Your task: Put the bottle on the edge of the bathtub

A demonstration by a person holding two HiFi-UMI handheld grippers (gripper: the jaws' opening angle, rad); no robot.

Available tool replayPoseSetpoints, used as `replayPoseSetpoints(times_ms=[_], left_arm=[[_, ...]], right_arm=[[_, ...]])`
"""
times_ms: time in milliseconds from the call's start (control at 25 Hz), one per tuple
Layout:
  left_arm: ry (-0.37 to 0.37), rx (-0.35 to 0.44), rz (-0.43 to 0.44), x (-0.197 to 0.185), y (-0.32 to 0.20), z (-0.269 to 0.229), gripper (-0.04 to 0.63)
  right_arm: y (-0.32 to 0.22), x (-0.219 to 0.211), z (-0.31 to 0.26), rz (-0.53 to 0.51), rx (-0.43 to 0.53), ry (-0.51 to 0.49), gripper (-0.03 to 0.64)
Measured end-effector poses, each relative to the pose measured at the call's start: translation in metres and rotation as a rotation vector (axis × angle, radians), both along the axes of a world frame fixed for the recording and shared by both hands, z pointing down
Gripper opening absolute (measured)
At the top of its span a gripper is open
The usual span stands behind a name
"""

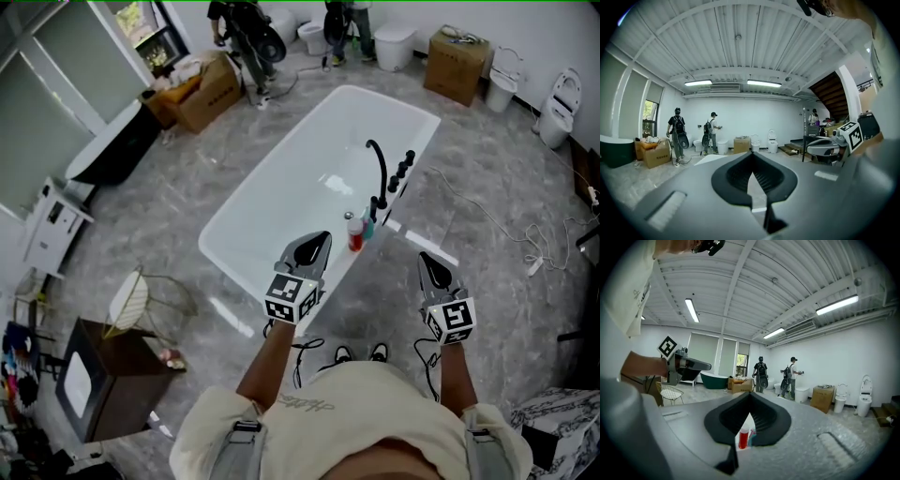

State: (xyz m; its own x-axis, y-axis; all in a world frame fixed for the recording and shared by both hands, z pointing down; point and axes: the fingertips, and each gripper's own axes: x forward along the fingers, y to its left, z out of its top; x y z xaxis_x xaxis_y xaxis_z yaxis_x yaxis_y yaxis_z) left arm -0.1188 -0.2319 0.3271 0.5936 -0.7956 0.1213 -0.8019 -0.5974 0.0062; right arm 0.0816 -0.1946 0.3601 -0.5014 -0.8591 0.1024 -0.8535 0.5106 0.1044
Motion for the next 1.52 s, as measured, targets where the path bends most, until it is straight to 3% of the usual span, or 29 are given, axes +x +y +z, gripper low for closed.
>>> replayPoseSetpoints(times_ms=[280,520,800,1520], left_arm=[[-0.025,0.026,-0.050,-0.013,0.006,-0.010,0.018],[-0.042,0.045,-0.065,-0.016,0.009,-0.010,0.018],[-0.044,0.077,-0.087,-0.016,0.015,-0.014,0.018],[-0.032,0.062,-0.118,-0.017,0.022,-0.010,0.018]], right_arm=[[0.000,0.009,-0.022,-0.010,0.047,0.030,0.002],[-0.002,-0.004,-0.029,-0.050,0.024,-0.053,0.002],[-0.001,-0.006,-0.039,-0.070,0.039,-0.056,0.002],[0.018,0.002,-0.027,-0.058,0.015,-0.083,0.002]])
